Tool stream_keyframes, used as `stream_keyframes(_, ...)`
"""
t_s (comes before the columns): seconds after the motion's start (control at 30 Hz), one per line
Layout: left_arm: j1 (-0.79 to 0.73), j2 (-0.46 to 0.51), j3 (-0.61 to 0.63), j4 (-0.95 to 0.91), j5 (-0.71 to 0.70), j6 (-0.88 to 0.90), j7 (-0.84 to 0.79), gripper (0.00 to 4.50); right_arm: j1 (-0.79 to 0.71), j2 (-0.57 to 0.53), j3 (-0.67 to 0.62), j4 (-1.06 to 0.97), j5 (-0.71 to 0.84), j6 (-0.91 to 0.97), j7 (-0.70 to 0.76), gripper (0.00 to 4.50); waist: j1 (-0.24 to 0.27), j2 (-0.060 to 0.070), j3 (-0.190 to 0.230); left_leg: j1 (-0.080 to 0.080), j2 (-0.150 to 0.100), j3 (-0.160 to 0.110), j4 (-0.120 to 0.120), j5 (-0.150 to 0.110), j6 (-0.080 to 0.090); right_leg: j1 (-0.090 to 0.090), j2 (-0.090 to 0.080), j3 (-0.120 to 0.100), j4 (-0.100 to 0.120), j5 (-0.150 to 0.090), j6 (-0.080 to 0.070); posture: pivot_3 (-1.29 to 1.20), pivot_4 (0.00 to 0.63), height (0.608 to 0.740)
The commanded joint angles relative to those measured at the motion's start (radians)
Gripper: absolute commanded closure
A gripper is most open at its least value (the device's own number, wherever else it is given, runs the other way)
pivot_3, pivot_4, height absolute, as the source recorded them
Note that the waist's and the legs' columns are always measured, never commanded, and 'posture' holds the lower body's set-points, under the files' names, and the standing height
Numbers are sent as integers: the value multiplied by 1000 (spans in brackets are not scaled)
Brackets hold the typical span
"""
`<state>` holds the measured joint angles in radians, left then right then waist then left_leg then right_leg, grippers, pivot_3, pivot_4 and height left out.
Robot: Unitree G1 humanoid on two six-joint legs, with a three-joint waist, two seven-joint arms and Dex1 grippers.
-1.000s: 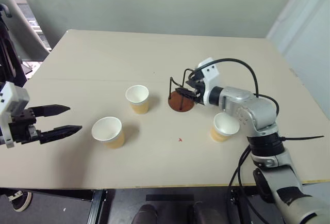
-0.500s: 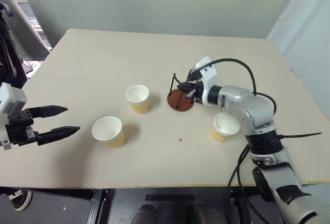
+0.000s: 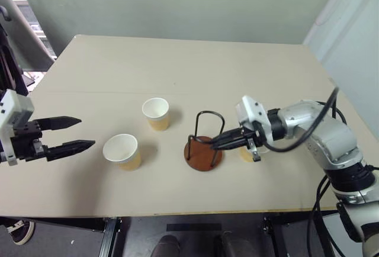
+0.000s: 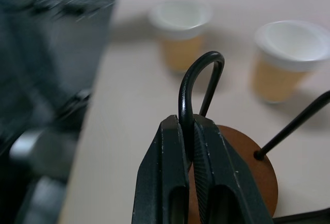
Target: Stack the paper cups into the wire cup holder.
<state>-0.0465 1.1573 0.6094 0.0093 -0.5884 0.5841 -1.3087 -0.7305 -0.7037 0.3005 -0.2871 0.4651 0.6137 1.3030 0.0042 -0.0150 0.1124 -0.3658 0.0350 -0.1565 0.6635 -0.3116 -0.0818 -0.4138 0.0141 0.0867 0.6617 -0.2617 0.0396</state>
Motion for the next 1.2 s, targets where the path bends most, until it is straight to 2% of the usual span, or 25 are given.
stream_keyframes(0.03, 3, 17, 23, -27, -13, -1, -18, 0, 0, -22, 35, -7, -54, -161, 106, 4487, 0, 0, 0, 0, 0, 0, 0, 0, 0, 0, 0, 0, 0, 0, 0, 0, 150, 740)
stream_keyframes(0.13, 23, 16, 44, -60, -25, 9, -34, 0, 0, -15, 52, 18, -80, -220, 137, 4487, 0, 0, 0, 0, 1, 0, 0, 0, 0, 0, 0, 0, 0, 0, 0, 0, 150, 740)
stream_keyframes(0.27, 22, 25, 79, -190, -107, 70, -54, 0, -15, 4, 58, 62, -103, -267, 155, 4487, 1, -2, -1, -1, 1, 0, 0, 0, 0, 0, 0, 0, 0, 0, 0, 0, 150, 740)
stream_keyframes(0.53, 16, 65, 35, -407, -239, 157, -96, 0, -27, 28, 61, 116, -133, -312, 188, 4487, 5, -2, 0, 0, -1, 0, 1, 0, 0, 2, 0, 0, 0, 0, 0, 0, 150, 740)
stream_keyframes(0.87, 12, 55, -32, -453, -241, 154, -58, 0, -37, 30, 65, 133, -147, -322, 233, 4487, 4, -2, 0, 1, 0, 0, 1, 0, 0, 3, 1, 0, 0, 0, 0, 0, 150, 740)
stream_keyframes(1.2, 5, 61, -37, -441, -234, 151, -50, 0, -38, 19, 71, 127, -167, -304, 240, 4487, 4, -2, 0, 1, 0, 0, 1, 0, 0, 4, 1, 0, 0, 0, 0, 0, 150, 740)
